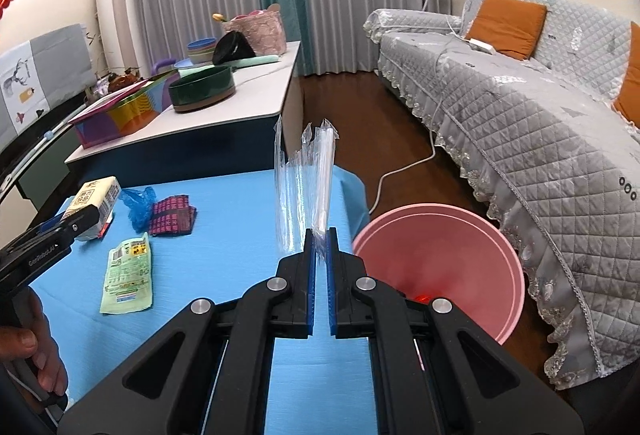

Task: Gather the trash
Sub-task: 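Carry both items over the pink bin and open both grippers to drop them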

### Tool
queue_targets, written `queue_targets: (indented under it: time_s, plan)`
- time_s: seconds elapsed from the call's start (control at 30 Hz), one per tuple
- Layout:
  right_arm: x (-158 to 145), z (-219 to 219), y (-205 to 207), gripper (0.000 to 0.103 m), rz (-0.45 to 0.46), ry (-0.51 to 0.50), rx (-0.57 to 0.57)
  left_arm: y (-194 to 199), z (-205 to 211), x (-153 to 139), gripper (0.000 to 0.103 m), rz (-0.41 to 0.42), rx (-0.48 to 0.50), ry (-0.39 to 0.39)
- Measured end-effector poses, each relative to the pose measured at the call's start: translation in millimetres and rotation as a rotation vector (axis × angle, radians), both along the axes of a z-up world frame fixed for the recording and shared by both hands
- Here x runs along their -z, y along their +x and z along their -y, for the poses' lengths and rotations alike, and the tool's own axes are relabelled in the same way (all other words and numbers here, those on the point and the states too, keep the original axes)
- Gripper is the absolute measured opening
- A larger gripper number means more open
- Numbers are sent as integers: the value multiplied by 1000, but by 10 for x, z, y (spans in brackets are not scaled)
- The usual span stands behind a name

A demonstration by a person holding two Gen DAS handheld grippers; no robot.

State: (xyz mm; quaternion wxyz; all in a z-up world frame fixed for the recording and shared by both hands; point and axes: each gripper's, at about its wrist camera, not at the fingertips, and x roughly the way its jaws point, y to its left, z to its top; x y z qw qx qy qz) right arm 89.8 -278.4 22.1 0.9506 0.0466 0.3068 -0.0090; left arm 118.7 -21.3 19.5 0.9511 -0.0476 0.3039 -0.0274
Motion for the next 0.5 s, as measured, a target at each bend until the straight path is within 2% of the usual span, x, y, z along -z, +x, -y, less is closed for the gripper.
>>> queue_targets:
  time_s: [0.27, 0.5]
  plan:
    - [104, 196, 15, 5, -13, 19, 32, 7, 150, -2, 55, 9, 37, 17]
    - [55, 397, 5, 5, 3, 34, 60, 10, 246, -13, 55, 9, 54, 20]
